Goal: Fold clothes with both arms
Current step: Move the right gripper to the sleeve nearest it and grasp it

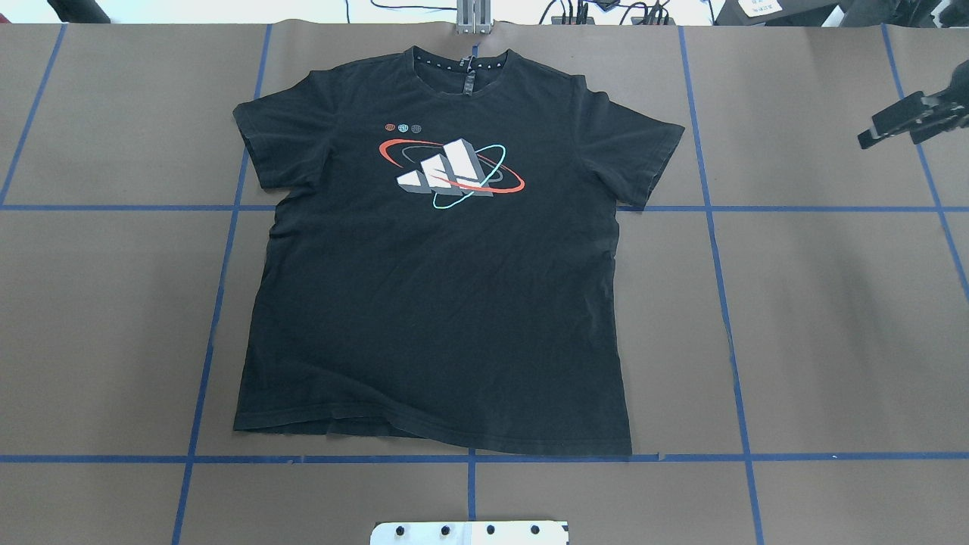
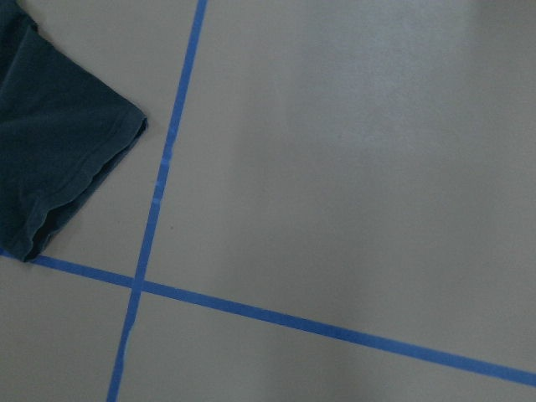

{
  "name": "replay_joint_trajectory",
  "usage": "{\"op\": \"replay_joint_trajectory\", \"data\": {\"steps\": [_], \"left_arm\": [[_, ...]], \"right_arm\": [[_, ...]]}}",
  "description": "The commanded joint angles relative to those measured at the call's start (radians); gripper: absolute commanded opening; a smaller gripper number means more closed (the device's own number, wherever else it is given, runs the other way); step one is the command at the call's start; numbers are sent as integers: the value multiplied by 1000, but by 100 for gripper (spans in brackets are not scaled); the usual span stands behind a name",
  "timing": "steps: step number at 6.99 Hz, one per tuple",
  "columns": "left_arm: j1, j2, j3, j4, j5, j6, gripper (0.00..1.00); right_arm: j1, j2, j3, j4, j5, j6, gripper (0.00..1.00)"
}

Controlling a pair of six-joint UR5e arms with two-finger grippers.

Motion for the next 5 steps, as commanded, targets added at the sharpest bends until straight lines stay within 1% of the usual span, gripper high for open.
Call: {"op": "replay_joint_trajectory", "data": {"steps": [1, 2, 3, 4, 5], "left_arm": [[37, -34, 69, -131, 66, -80, 100], [79, -37, 71, -200, 144, -151, 100], [121, -45, 92, -279, 190, -258, 100], [146, -62, 132, -354, 201, -345, 100], [156, -81, 161, -388, 202, -373, 100]], "right_arm": [[-78, 50, -125, 230, -78, 66, 100], [-112, 137, -211, 260, -89, 93, 100], [-168, 186, -235, 270, -187, 149, 100], [-220, 232, -249, 271, -243, 156, 100], [-247, 294, -306, 329, -251, 156, 100]]}}
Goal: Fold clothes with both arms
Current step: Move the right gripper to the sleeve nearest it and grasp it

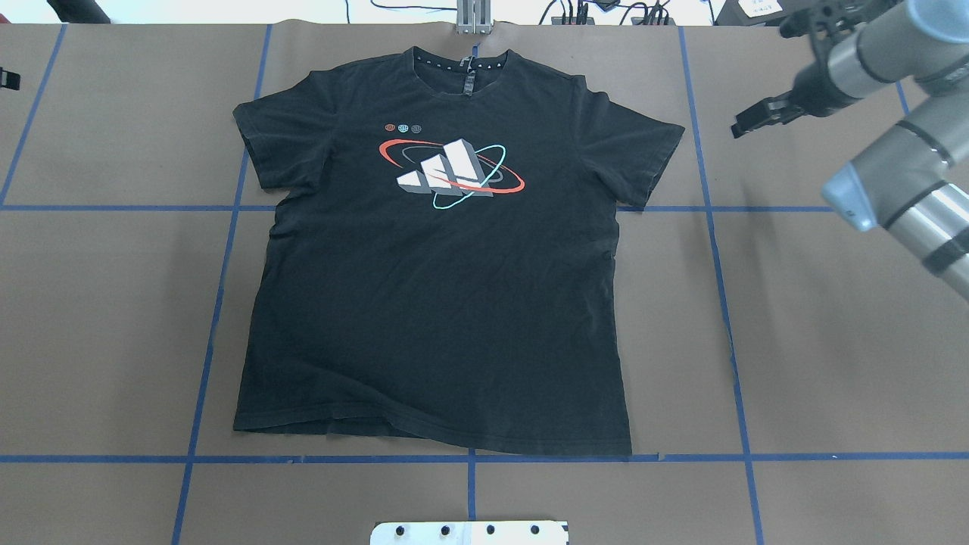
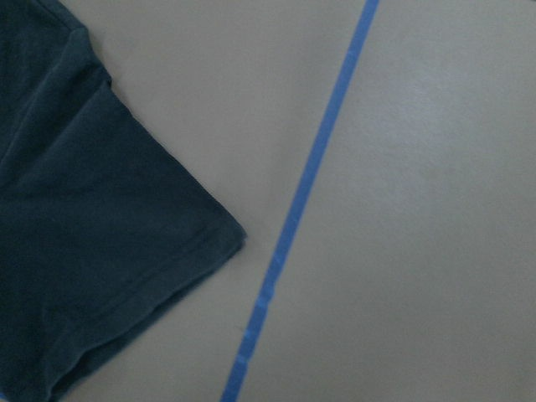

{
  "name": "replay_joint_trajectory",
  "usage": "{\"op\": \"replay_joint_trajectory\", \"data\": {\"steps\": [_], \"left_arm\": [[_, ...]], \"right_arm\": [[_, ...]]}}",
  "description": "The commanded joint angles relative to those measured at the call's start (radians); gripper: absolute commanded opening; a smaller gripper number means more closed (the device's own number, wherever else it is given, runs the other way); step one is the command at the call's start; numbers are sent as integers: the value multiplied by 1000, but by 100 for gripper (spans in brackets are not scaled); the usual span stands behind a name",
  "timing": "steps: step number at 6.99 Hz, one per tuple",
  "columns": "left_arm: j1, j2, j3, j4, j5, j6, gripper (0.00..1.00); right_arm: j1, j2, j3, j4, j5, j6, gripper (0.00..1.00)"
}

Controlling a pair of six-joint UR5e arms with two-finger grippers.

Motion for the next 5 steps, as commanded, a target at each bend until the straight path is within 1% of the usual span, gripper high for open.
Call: {"op": "replay_joint_trajectory", "data": {"steps": [1, 2, 4, 5], "left_arm": [[21, -24, 42, -62, 12, -65, 100], [21, -32, 44, -62, 12, -67, 100], [21, -37, 50, -62, 12, -70, 100], [21, -37, 50, -62, 12, -73, 100]], "right_arm": [[-55, 102, -186, 232, -63, 14, 100], [-55, 125, -263, 293, -80, 16, 100], [-110, 214, -376, 293, -193, 16, 98], [-122, 214, -392, 290, -199, 16, 93]]}}
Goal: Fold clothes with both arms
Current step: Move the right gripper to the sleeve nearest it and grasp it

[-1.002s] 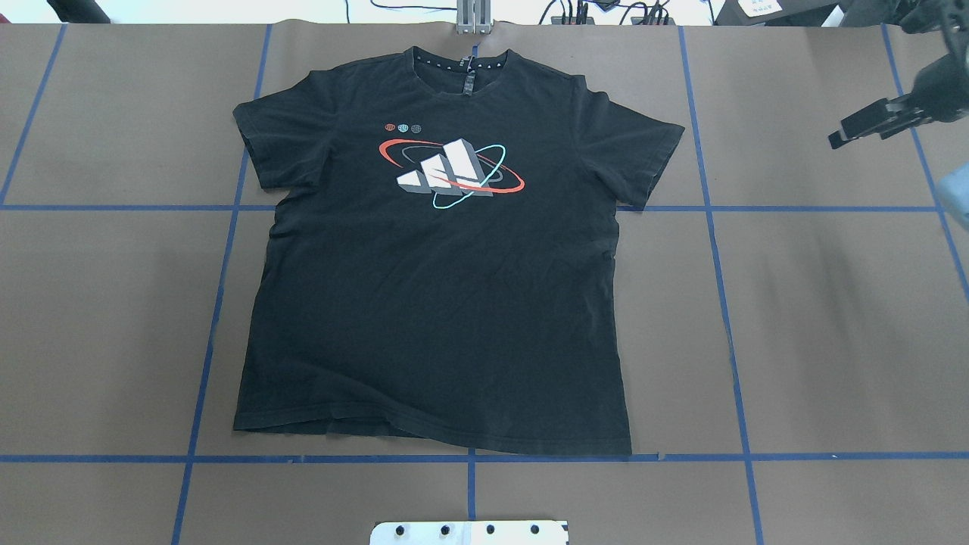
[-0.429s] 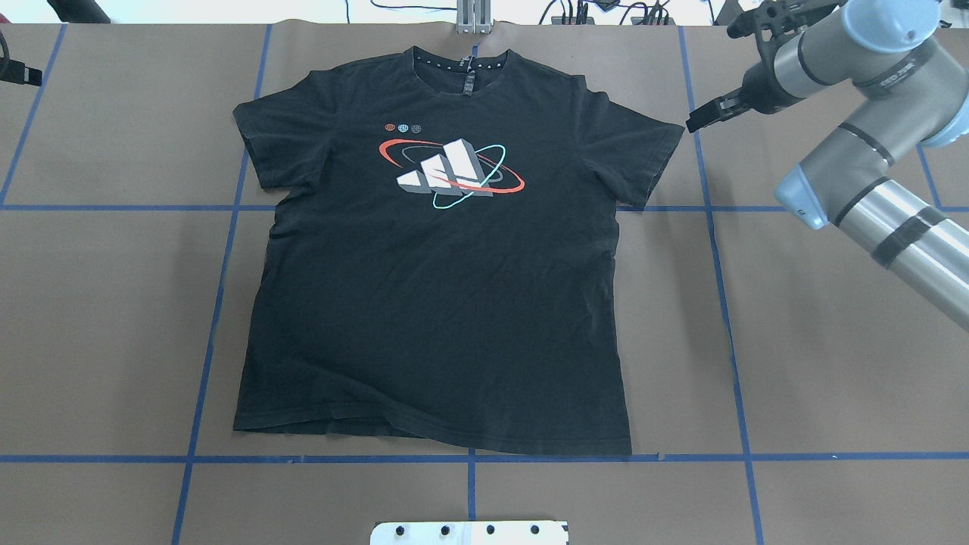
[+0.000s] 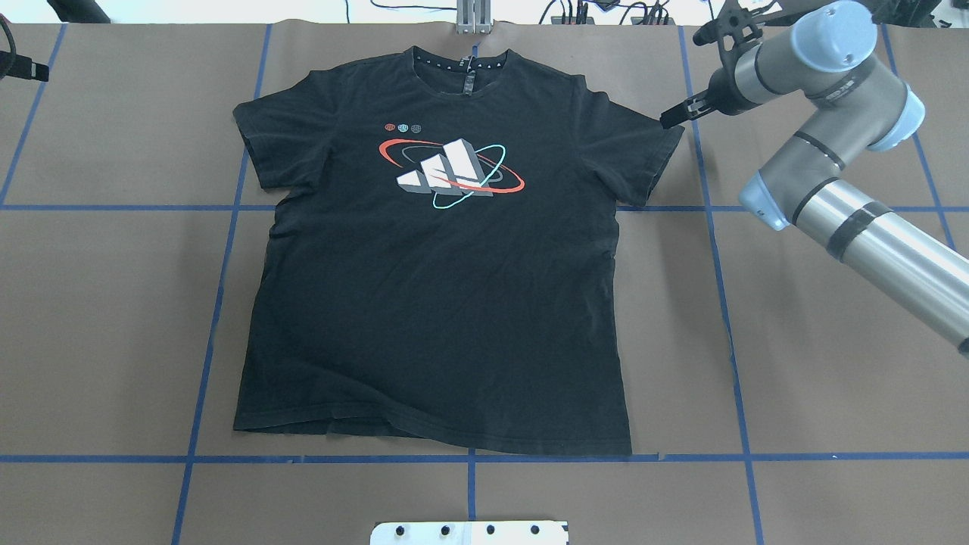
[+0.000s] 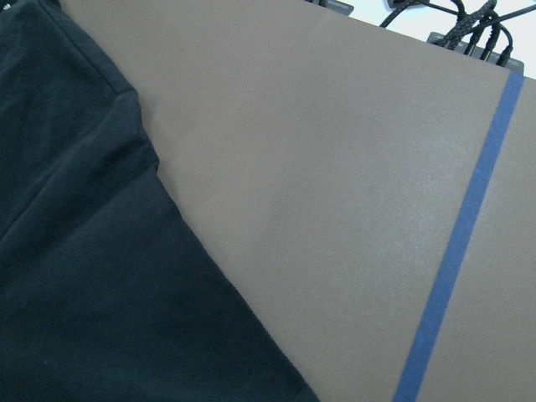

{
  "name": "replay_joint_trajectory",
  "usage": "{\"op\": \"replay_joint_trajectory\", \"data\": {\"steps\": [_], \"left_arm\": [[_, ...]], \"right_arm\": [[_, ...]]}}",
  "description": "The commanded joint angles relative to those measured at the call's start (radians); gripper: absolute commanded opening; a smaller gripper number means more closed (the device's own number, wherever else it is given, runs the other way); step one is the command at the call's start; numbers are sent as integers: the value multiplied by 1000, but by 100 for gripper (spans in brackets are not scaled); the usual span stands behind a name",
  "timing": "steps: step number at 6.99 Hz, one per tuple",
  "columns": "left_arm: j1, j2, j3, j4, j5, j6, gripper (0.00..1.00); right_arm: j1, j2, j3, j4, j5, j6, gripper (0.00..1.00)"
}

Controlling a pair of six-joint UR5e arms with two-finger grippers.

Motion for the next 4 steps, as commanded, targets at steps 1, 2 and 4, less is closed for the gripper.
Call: {"op": "replay_joint_trajectory", "data": {"steps": [1, 2, 4], "left_arm": [[0, -1, 1, 0, 0, -4, 100], [0, -1, 1, 0, 0, -4, 100], [0, -3, -1, 0, -1, -7, 100]], "right_arm": [[-30, 22, -55, 2, -30, 0, 91], [-30, 20, -56, 2, -28, 2, 87], [-30, 12, -58, -1, -27, 2, 79]]}}
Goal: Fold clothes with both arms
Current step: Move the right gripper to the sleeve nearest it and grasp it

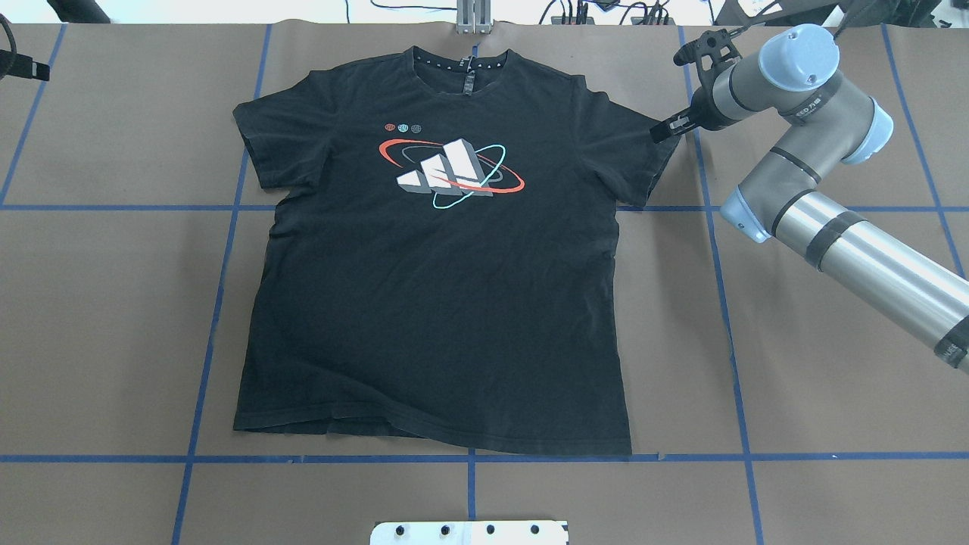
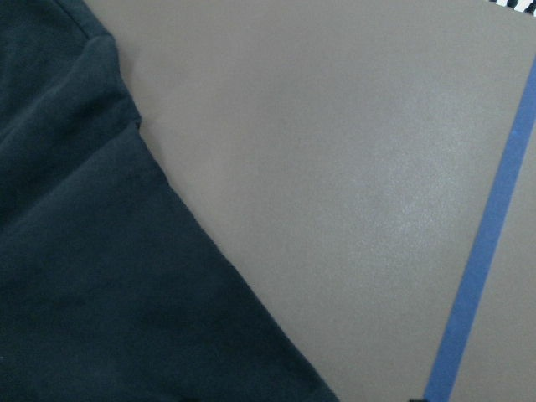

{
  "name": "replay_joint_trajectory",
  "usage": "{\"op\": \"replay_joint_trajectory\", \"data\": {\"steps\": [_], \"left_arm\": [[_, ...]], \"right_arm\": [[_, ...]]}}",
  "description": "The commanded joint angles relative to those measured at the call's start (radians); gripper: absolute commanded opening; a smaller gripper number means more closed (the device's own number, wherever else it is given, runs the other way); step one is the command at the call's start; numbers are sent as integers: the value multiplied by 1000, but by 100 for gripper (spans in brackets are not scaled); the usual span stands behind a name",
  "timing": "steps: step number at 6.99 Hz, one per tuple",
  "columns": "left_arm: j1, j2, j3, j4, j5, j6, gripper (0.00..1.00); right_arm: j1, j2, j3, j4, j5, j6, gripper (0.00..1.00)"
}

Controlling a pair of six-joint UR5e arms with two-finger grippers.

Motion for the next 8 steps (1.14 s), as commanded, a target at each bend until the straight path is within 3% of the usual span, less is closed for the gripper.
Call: {"op": "replay_joint_trajectory", "data": {"steps": [1, 4, 6, 7, 8], "left_arm": [[0, -1, -2, 0, -1, -2, 100], [0, -1, -8, 0, -1, -3, 100], [0, -6, -10, 0, -1, -6, 100], [0, -7, -8, 0, -2, -12, 100], [0, -9, -7, 0, -1, -11, 100]], "right_arm": [[-1, -4, -5, -2, 0, 0, 71], [-1, -2, -7, -11, 0, 0, 47], [-1, -2, -4, -11, 0, 0, 8], [1, 1, -1, -11, 2, 0, 0], [1, 5, 5, -11, 2, 17, 0]]}}
